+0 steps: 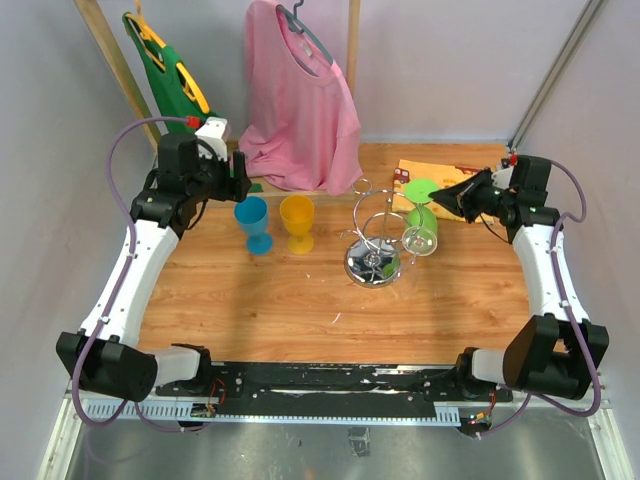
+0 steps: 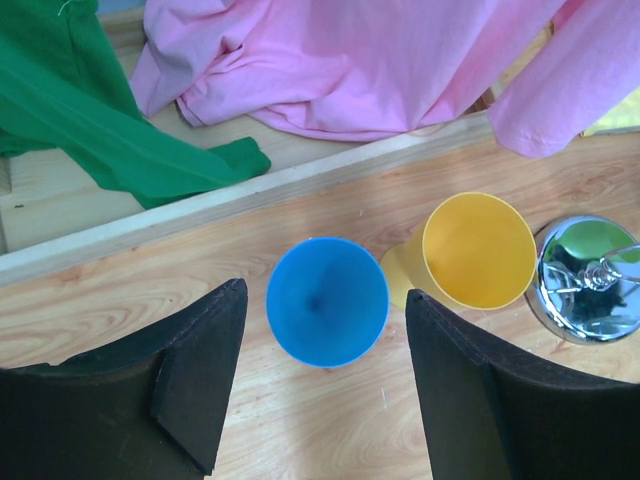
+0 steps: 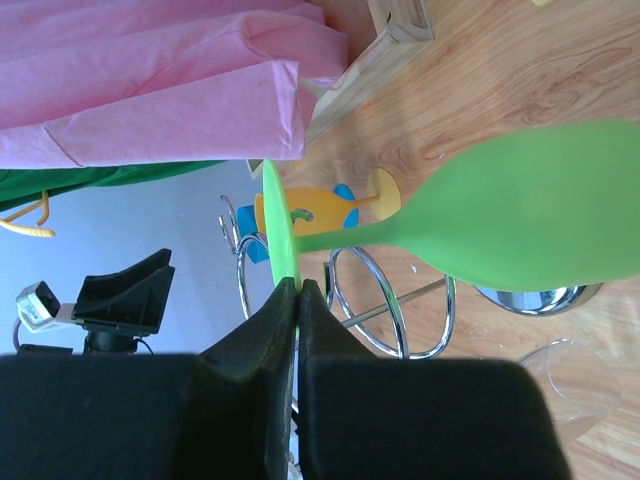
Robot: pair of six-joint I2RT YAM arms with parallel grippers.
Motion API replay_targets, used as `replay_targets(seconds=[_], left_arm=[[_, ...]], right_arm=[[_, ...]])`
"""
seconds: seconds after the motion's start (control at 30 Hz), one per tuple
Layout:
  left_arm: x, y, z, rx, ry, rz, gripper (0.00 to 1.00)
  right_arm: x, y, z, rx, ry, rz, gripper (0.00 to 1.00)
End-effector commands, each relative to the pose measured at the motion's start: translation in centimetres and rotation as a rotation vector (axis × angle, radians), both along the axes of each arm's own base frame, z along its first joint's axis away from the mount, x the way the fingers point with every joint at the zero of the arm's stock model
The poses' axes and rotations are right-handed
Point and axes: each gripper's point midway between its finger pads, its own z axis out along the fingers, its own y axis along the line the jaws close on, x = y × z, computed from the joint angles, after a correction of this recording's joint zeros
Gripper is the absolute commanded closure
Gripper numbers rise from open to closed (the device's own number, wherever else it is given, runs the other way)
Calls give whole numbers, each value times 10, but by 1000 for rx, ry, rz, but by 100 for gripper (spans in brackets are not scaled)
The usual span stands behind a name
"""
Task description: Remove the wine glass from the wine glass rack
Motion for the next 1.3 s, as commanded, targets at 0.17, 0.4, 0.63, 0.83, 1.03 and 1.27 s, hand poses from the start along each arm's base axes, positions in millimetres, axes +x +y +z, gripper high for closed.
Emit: replay_targets(seconds=[0.17, 0.4, 0.63, 0.83, 1.03, 1.27], left_arm=[[-3, -8, 3, -15, -3, -25, 31], [-4, -10, 3, -16, -4, -31, 31], [-6, -10, 8, -19, -17, -36, 31], [-8, -12, 20, -34, -37, -42, 31], [-8, -14, 33, -50, -54, -50, 31], [-12, -22, 47, -109, -61, -65, 31]], right_arm=[[-1, -15, 15, 50, -43, -89, 99], [-1, -20, 20, 70, -72, -123, 99], [-1, -29, 10, 111, -78, -195, 99], [6, -46, 20, 110, -116, -250, 99], [20, -59, 45, 129, -179, -281, 99], [39, -79, 91, 237, -303, -364, 100]])
